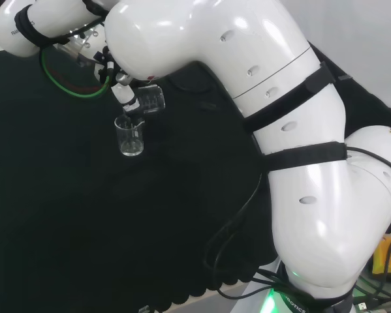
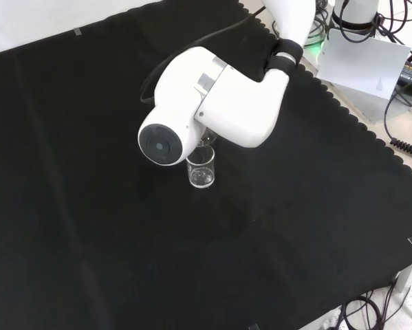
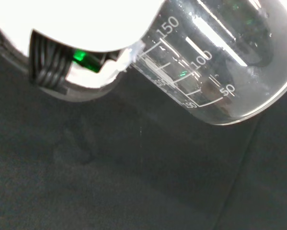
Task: Pour the water from the handheld beaker into the one on the table.
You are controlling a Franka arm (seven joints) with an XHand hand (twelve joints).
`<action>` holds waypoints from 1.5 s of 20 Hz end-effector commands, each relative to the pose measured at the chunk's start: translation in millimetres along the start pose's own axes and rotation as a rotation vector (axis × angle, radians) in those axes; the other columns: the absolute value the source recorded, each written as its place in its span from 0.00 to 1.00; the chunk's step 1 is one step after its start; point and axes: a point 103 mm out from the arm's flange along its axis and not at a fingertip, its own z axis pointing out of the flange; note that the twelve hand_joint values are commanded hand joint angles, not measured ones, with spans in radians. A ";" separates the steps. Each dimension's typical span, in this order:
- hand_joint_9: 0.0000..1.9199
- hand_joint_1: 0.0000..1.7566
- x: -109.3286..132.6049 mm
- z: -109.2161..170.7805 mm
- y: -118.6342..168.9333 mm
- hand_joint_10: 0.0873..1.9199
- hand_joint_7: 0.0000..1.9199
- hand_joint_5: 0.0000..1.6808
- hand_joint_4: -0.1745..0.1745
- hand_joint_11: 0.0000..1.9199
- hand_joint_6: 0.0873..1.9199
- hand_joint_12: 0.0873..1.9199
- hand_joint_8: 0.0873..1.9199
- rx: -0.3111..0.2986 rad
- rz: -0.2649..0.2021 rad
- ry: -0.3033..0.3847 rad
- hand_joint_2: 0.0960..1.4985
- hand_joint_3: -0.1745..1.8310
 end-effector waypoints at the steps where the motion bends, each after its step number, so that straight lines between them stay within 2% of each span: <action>1: 0.75 0.66 0.4 0.1 -0.4 0.01 0.76 0.80 0.85 0.55 0.26 0.45 0.13 0.008 0.004 -0.007 0.36 0.44; 30: 0.75 0.66 -3.2 -0.8 -2.1 0.01 0.76 0.80 0.86 0.55 0.26 0.45 0.13 0.003 -0.004 -0.002 0.36 0.44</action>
